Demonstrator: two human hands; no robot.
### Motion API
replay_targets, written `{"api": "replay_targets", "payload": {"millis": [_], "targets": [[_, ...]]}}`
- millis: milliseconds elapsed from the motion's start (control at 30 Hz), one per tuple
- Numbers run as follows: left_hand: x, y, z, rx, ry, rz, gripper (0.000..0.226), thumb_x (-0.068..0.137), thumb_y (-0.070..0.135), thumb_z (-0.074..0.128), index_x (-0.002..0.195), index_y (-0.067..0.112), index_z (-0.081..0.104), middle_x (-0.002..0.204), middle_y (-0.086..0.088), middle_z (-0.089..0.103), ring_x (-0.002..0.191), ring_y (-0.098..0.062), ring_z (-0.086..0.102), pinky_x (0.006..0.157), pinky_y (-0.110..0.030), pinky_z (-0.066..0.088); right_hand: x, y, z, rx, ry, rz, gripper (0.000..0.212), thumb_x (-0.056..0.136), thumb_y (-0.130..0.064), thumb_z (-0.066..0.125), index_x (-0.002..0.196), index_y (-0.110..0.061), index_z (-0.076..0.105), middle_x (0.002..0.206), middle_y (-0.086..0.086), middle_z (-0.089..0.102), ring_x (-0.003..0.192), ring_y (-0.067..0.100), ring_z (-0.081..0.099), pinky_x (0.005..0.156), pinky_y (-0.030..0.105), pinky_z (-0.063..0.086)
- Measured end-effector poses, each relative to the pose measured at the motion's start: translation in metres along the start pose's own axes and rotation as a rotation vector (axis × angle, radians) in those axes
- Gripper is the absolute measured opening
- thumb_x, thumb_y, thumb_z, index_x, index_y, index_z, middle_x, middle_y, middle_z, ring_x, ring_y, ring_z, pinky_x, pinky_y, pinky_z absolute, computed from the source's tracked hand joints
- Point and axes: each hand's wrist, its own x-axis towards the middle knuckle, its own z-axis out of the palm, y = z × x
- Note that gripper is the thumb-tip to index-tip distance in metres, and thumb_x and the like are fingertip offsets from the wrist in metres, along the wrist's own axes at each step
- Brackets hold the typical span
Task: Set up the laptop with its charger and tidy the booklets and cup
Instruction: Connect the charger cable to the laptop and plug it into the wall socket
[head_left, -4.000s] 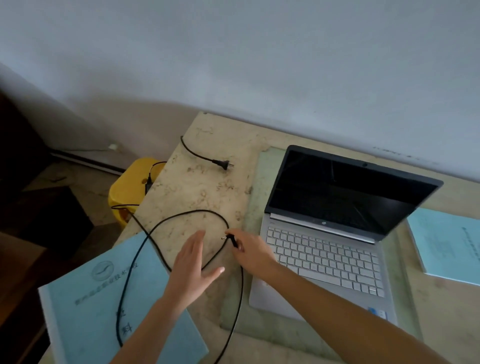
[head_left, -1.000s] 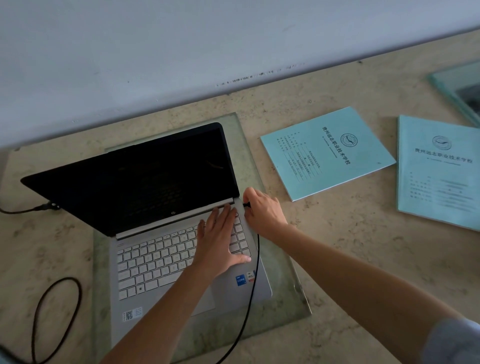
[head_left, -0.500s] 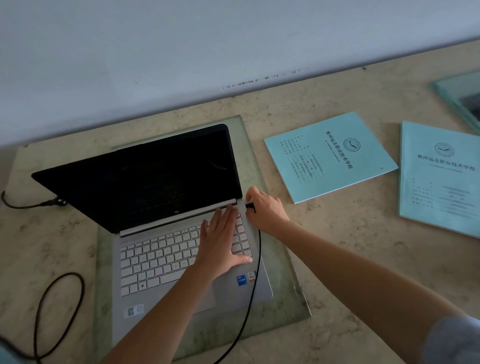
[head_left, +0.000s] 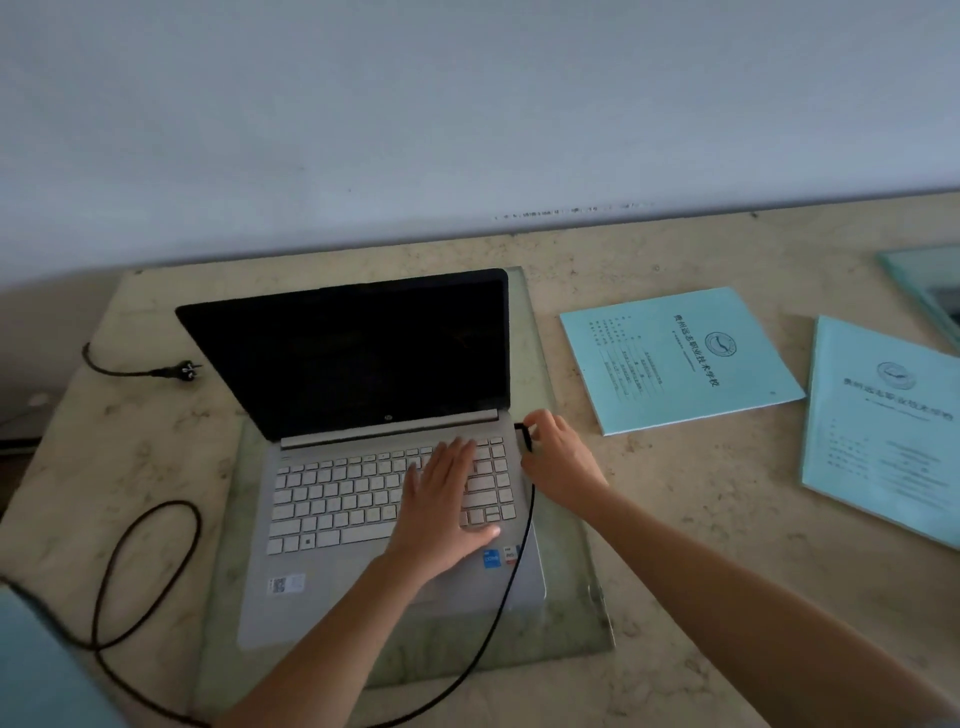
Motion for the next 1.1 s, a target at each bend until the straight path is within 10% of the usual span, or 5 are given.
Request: {"api": "replay_targets", "payload": {"millis": [467,1100], "targets": [[-0.185,-0.065,-0.093,-0.144,0.66,-0.406,0.1,0.066,0.072,0.043,0.149,0.029,0.007,0.155,0.017,0.003,0.146,-0.008,0.0,0.117,-0.035,0.008,-0.084,-0.125,0.005,-0.127,-0.045,-0.628,0.062,0.091,-0.054,0.043,0.146,-0.033,0.023,0.158,-0.011,0.014,0.147,0.012,0.006,0.12,0.04,0.01],[-0.47,-0.246,-0.146,-0.207,0.855,-0.638,0.099,0.073,0.043,0.072,0.149,0.033,0.009,0.156,0.017,0.002,0.143,-0.004,-0.004,0.119,-0.045,0.011,-0.247,-0.35,0.181,-0.219,-0.074,-0.864,0.072,0.084,-0.06,0.047,0.145,-0.044,0.014,0.16,-0.014,0.002,0.147,0.014,-0.007,0.119,0.05,0.001]]}}
